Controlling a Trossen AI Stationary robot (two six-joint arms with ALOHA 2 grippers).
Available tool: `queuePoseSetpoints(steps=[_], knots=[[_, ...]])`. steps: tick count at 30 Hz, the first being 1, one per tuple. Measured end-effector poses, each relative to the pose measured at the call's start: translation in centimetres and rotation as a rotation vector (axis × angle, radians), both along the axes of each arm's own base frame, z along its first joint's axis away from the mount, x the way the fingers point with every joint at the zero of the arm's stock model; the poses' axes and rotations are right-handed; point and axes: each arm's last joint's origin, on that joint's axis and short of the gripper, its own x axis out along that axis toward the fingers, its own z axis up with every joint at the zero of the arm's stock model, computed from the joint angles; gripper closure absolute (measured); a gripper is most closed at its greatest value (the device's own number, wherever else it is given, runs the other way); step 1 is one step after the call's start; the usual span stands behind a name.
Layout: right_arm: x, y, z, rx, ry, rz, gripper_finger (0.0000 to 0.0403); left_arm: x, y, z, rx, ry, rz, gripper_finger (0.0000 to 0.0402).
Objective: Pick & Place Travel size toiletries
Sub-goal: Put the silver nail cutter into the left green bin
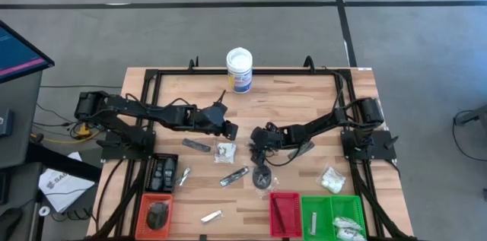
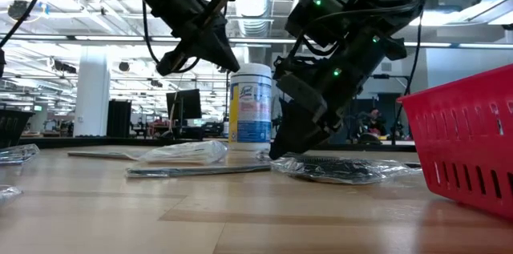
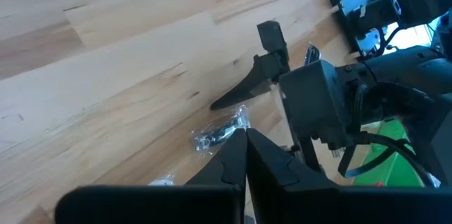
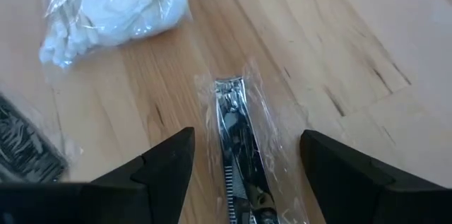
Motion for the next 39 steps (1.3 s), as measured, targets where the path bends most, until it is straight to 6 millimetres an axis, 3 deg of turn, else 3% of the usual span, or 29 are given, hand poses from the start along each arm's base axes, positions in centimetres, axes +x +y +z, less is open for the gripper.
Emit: queuePoseSetpoints(steps=[15, 20, 34, 39], knots=[[-0.3, 1.0, -0.2, -0.056, 0.043, 0.117, 0.0167, 0.0, 0.1, 0.0, 0.015, -0.003, 0.016, 0.0401], [-0.3, 1.0, -0.2, -0.061, 0.047, 0.118, 0.0211, 0.1, 0.1, 0.1, 0.018, -0.009, 0.015, 0.0402], [0.0, 1.4, 0.4, 0.010, 0.083, 0.125, 0.0386, 0.2, 0.1, 0.2, 0.022, -0.025, 0.020, 0.0402], [-0.6, 1.5, 2.6, 0.037, 0.141, 0.108, 0.0387, 0.2, 0.1, 0.2, 0.028, -0.030, 0.027, 0.0402]])
